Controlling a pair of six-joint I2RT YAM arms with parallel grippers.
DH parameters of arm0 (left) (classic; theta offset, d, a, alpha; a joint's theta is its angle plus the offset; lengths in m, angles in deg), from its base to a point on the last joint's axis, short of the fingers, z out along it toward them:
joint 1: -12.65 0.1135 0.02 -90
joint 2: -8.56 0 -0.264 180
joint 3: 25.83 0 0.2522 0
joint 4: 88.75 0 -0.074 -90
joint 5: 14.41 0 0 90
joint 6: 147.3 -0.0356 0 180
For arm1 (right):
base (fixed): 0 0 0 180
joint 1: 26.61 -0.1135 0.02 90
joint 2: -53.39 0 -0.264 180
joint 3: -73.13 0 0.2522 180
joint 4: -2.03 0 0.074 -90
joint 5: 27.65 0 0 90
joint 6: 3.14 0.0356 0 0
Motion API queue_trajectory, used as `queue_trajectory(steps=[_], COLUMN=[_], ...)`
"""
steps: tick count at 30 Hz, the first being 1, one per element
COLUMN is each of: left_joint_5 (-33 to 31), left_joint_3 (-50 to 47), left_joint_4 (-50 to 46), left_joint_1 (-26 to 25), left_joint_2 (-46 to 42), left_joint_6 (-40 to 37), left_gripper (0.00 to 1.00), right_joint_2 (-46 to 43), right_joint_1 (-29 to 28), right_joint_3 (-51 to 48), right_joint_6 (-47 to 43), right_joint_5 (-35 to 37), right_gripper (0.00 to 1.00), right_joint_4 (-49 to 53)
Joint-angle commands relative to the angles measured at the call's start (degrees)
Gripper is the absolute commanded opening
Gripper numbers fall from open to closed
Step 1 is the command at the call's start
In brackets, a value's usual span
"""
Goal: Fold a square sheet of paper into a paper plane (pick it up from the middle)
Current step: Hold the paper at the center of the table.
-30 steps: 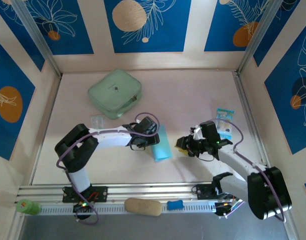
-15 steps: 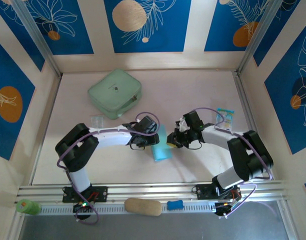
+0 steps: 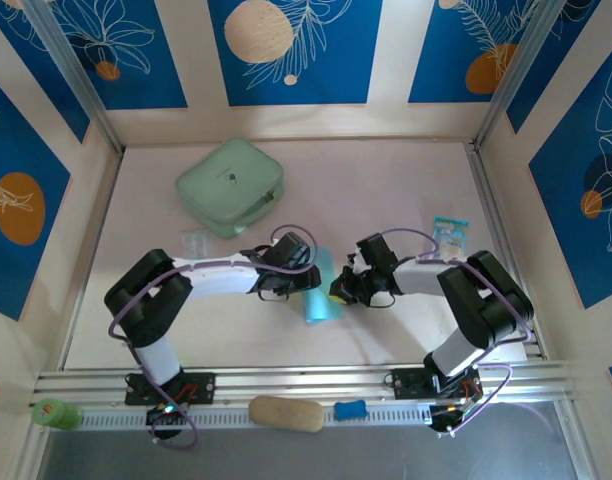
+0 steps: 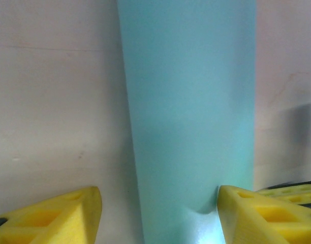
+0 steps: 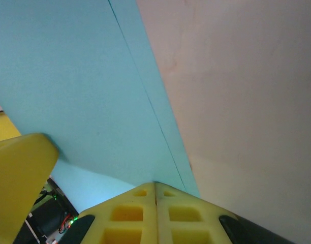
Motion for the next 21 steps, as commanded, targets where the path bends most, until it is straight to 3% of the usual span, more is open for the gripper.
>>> queue_trajectory(steps=[1, 14, 21], left_joint_5=[5.35, 6.7, 3.92], left_joint_3=[-2.88, -3.8, -2.03], left_joint_4=[8.43, 9.08, 3.26], left_joint_1=[0.99, 1.58, 1.56], left_joint_2=[-2.27, -1.04, -0.58], left_joint_6=[0.99, 0.97, -1.25], left_gripper=[0.62, 0.54, 0.47], right_joint_2=[-0.35, -2.76, -3.7], right_joint_1=[-2.03, -1.77, -1.42], right_joint_3=[-3.4, -5.37, -5.4], right_joint_6=[7.73, 9.08, 8.26], right_joint_5=[3.84, 3.81, 2.19], right_gripper=[0.05, 0.06, 0.09], right_joint_4=[3.44, 1.41, -1.35])
